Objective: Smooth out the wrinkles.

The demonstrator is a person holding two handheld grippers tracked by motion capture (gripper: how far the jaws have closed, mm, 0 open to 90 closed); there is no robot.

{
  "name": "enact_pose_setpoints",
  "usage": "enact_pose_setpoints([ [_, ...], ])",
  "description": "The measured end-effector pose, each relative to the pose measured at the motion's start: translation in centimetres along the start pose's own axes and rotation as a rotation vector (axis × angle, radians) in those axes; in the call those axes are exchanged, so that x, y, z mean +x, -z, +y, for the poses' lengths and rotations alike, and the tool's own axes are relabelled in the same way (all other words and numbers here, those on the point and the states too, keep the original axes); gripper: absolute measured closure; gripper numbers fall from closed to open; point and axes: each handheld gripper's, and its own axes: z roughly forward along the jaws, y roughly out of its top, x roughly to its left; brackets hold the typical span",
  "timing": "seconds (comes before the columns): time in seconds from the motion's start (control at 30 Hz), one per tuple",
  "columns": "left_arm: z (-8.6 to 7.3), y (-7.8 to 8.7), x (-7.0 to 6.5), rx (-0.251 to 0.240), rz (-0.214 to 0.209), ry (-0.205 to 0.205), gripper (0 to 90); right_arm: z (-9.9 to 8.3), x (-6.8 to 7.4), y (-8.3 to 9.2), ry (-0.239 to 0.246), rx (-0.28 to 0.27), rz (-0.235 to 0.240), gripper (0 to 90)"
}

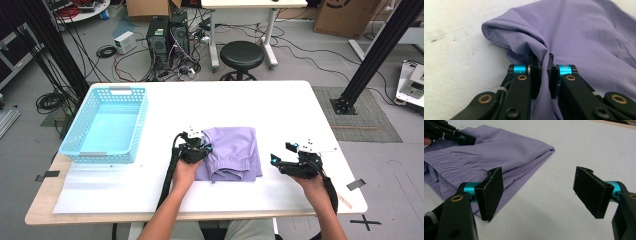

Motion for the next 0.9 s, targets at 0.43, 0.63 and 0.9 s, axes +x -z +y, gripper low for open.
enact_pose_setpoints([
  [0.43,0.3,2.2,1.4,-0.138,0.107,0.047,56.5,2.0,4.8,-4.2,0.094,0.032,0.141,66.5],
  [0.63,0.3,2.9,2.0,-0.153,0.137,0.058,55.3,0.7,5.9,-6.9,0.202,0.2,0.132,71.8],
  [0.9,0.3,3.2,2.4,-0.16,0.113,0.065,55.2,0.9,3.6,-3.1,0.107,0.107,0.155,76.8],
])
